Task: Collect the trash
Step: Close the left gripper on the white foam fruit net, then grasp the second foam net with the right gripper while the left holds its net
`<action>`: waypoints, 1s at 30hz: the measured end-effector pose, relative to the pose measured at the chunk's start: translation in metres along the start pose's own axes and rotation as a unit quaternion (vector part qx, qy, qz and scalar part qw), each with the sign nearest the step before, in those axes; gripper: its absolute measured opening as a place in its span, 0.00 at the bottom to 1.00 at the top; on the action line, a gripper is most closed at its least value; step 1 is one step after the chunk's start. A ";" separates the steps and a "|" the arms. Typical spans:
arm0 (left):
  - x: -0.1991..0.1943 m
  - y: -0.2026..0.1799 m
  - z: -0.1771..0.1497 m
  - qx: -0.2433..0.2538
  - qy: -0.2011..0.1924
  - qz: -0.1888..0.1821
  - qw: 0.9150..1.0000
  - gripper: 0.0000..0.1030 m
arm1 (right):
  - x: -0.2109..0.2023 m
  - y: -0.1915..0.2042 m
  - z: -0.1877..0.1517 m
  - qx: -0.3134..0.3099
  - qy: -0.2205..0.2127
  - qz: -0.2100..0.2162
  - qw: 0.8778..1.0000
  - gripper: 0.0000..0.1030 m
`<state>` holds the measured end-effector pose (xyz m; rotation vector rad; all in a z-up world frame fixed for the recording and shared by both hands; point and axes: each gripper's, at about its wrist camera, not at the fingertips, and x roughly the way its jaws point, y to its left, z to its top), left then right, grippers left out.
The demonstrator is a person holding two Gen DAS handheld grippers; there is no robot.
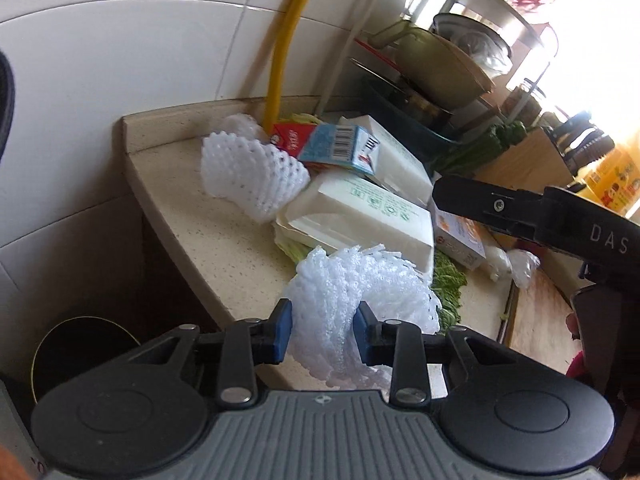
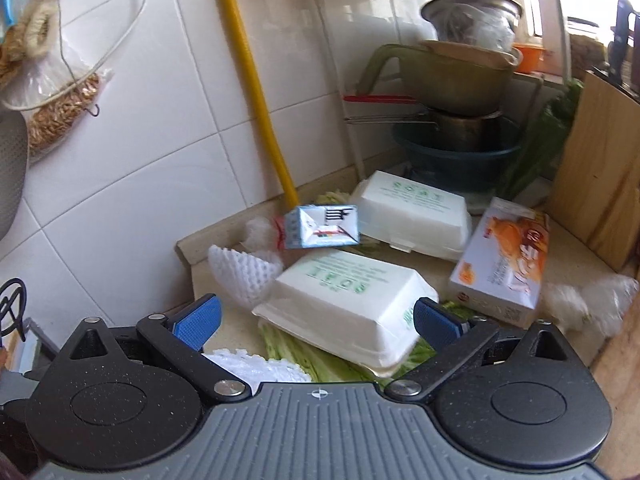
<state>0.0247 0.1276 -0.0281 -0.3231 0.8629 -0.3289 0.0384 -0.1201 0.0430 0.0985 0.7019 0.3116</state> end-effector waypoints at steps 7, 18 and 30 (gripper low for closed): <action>0.000 0.033 0.008 -0.042 -0.019 0.037 0.998 0.29 | 0.051 0.044 0.022 -0.076 0.024 0.054 0.995 1.00; 0.012 0.058 0.022 -0.059 -0.027 0.066 0.996 0.29 | 0.120 0.068 0.035 -0.069 0.076 0.089 0.991 0.98; 0.028 0.066 0.032 -0.061 -0.017 0.067 0.996 0.29 | 0.172 0.075 0.035 -0.071 0.143 0.051 0.986 0.70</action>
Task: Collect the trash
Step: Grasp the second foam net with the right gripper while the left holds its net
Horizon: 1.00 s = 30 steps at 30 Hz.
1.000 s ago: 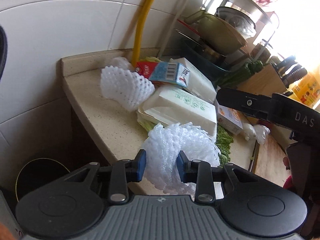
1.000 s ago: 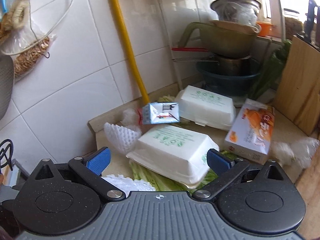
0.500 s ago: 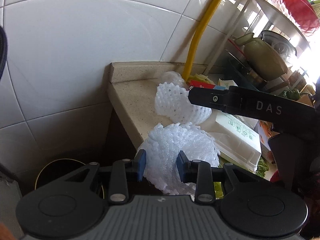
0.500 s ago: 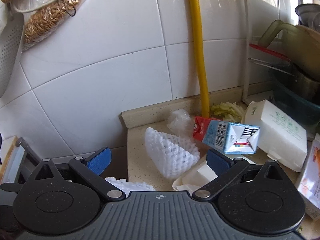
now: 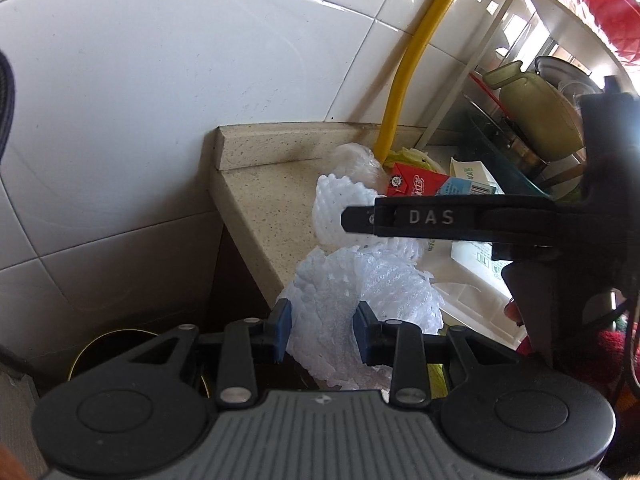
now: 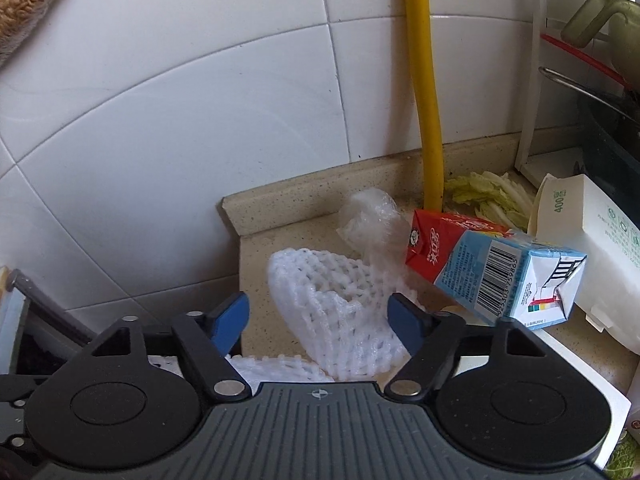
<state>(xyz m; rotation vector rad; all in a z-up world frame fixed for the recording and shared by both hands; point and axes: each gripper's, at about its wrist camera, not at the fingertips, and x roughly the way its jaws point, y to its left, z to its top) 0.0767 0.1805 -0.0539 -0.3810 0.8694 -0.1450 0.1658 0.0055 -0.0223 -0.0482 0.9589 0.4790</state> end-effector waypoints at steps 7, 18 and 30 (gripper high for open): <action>0.007 0.002 0.001 -0.006 0.006 0.009 1.000 0.30 | 0.018 -0.019 0.002 0.041 0.033 0.012 0.999 0.54; 0.000 0.004 0.003 -0.012 -0.015 0.023 1.000 0.30 | -0.011 -0.035 0.001 0.109 0.017 0.094 0.989 0.32; -0.023 -0.011 -0.003 0.009 -0.042 0.048 0.998 0.30 | -0.047 -0.021 -0.007 0.084 -0.022 0.127 0.988 0.24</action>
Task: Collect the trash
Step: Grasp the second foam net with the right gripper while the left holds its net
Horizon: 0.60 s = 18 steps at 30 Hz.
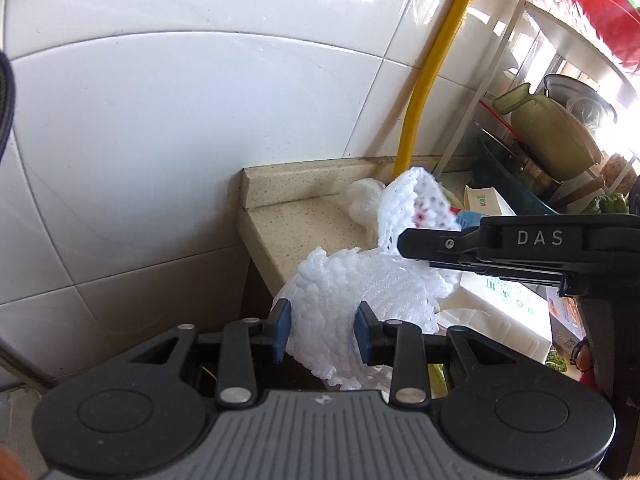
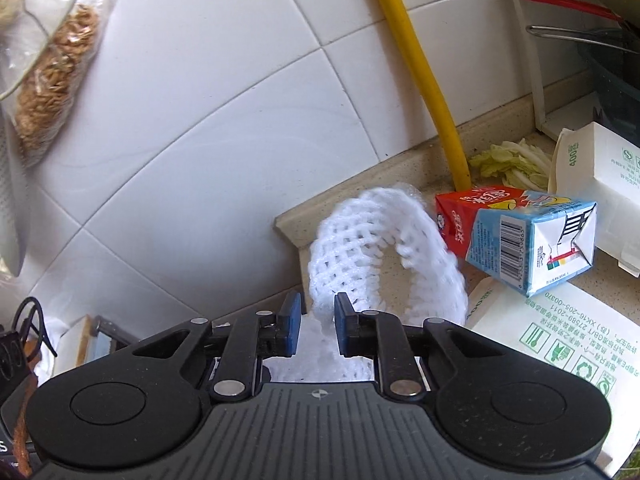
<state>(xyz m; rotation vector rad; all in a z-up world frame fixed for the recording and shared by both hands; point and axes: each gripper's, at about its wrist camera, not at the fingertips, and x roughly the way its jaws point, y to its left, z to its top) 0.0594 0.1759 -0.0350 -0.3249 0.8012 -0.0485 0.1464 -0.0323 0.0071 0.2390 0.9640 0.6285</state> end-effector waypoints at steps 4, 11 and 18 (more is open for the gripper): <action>-0.014 0.002 -0.006 -0.007 -0.005 0.007 1.000 0.30 | -0.008 -0.009 -0.005 0.016 -0.006 0.006 1.000 0.23; -0.028 0.004 -0.013 -0.022 -0.014 0.013 1.000 0.30 | -0.031 -0.010 -0.008 0.014 -0.031 0.013 0.999 0.20; 0.022 -0.011 -0.007 0.000 0.015 -0.008 1.000 0.30 | 0.002 -0.008 -0.005 -0.003 -0.005 -0.024 1.000 0.76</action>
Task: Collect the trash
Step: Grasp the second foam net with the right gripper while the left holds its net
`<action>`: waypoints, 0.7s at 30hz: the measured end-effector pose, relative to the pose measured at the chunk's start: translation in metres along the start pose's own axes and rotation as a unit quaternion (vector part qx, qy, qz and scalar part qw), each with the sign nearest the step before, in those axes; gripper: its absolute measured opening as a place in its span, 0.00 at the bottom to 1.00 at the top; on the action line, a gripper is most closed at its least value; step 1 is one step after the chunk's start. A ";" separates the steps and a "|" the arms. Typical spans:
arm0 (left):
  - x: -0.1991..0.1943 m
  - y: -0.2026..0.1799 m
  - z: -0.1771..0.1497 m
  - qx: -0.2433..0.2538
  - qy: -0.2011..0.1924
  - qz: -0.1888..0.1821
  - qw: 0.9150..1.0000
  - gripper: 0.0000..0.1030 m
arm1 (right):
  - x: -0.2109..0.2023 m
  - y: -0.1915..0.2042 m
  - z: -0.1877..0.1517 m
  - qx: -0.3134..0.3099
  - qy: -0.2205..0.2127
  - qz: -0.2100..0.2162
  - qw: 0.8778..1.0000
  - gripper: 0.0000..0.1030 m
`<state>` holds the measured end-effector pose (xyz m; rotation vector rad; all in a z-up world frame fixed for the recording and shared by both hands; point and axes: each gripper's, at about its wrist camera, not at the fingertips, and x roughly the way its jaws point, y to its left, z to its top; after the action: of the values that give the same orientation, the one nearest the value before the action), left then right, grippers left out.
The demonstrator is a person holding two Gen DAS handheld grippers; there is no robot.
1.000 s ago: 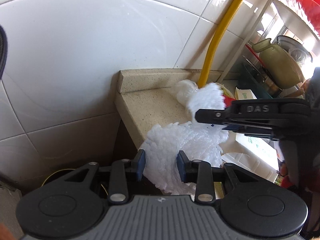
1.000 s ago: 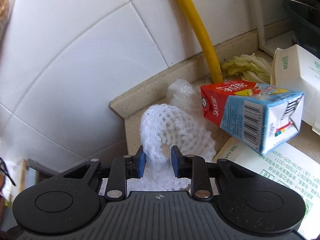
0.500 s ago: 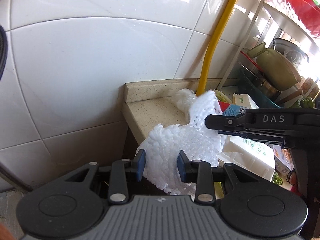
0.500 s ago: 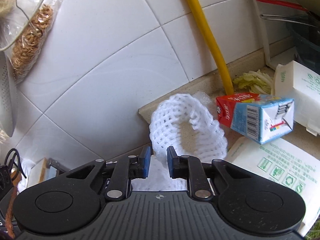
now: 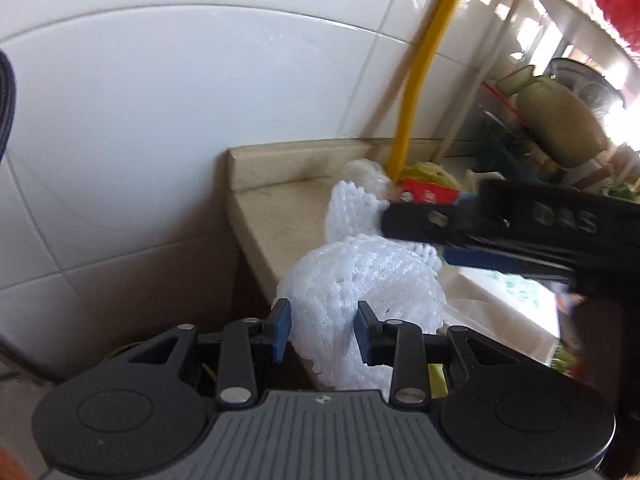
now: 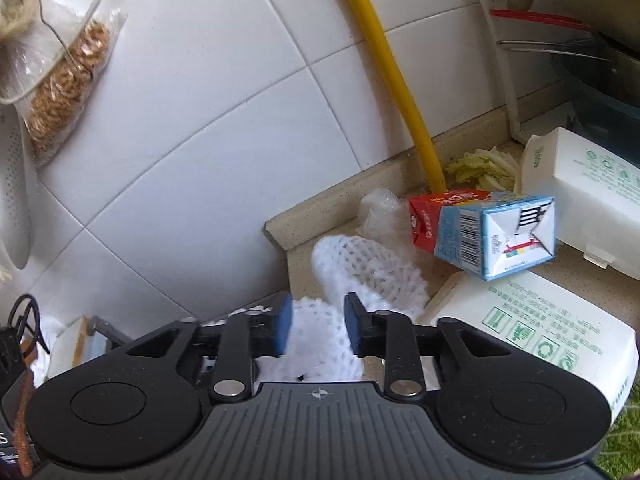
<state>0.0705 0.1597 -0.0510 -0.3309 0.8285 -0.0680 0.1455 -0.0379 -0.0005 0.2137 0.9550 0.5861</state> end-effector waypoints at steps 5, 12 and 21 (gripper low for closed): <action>0.006 0.010 -0.007 -0.004 0.004 0.006 1.000 0.30 | 0.030 0.010 0.007 -0.053 0.003 -0.059 0.997 0.88; 0.020 0.012 -0.006 0.011 0.010 0.007 1.000 0.30 | 0.075 0.001 0.009 -0.053 0.045 -0.097 0.993 0.70; 0.009 0.019 -0.001 -0.019 0.017 -0.037 0.999 0.30 | 0.046 -0.017 0.004 0.016 0.058 -0.001 0.998 0.34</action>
<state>0.0743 0.1761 -0.0637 -0.3978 0.8524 -0.1276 0.1751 -0.0261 -0.0379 0.2086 1.0776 0.5879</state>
